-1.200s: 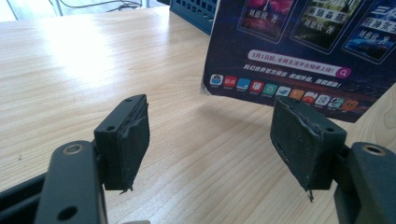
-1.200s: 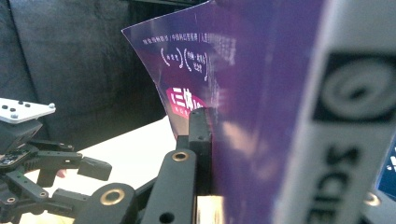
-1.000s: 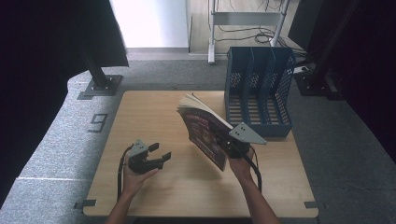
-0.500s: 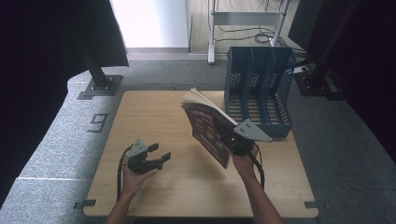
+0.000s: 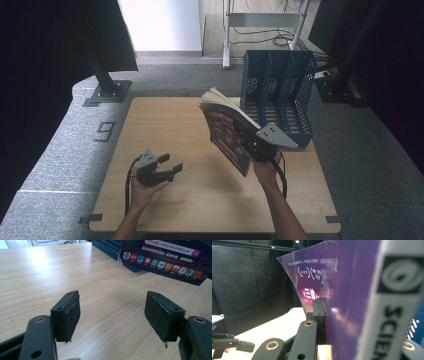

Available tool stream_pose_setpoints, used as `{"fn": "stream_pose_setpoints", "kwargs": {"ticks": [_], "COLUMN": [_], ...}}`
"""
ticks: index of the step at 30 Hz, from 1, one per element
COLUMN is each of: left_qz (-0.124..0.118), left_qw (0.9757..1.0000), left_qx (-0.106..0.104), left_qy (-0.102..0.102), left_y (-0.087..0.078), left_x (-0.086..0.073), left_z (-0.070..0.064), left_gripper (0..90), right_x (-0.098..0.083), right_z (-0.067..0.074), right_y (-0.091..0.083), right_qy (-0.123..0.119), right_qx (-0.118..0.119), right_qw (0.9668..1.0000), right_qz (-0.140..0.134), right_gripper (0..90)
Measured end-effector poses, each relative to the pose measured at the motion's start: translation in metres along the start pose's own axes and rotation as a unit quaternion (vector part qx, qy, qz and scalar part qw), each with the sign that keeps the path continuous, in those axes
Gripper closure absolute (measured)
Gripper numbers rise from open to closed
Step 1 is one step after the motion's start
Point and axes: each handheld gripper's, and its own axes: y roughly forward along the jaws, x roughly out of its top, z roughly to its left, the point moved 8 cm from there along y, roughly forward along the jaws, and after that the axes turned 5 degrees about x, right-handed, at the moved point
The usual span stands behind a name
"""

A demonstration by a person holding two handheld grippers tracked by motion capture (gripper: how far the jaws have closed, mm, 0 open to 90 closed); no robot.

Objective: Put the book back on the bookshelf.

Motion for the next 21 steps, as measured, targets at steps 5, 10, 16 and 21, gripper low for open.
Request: {"fn": "stream_pose_setpoints", "kwargs": {"ticks": [5, 10, 16, 21], "left_qz": [0.001, 0.001, -0.001, 0.001], "left_qw": [1.0, 1.0, 1.0, 1.0], "left_qx": [0.0, -0.001, 0.001, -0.001], "left_qy": [0.0, -0.002, -0.002, -0.001], "left_y": [0.0, 0.0, -0.001, -0.001], "left_x": [0.0, 0.0, 0.001, 0.001], "left_z": [0.0, 0.0, 0.0, 0.0], "left_gripper": [28.9, 28.9, 29.0, 29.0], "right_x": [0.004, 0.009, 0.015, 0.018], "right_z": [-0.006, -0.011, -0.016, -0.019], "right_y": [-0.001, -0.004, -0.004, -0.004], "right_qy": [0.003, 0.004, -0.001, -0.004], "right_qx": [-0.008, -0.015, -0.021, -0.025], "right_qw": [1.0, 0.9999, 0.9998, 0.9996], "right_qz": [-0.004, -0.007, -0.007, -0.008], "right_gripper": [81.5, 81.5, 81.5, 81.4]}}
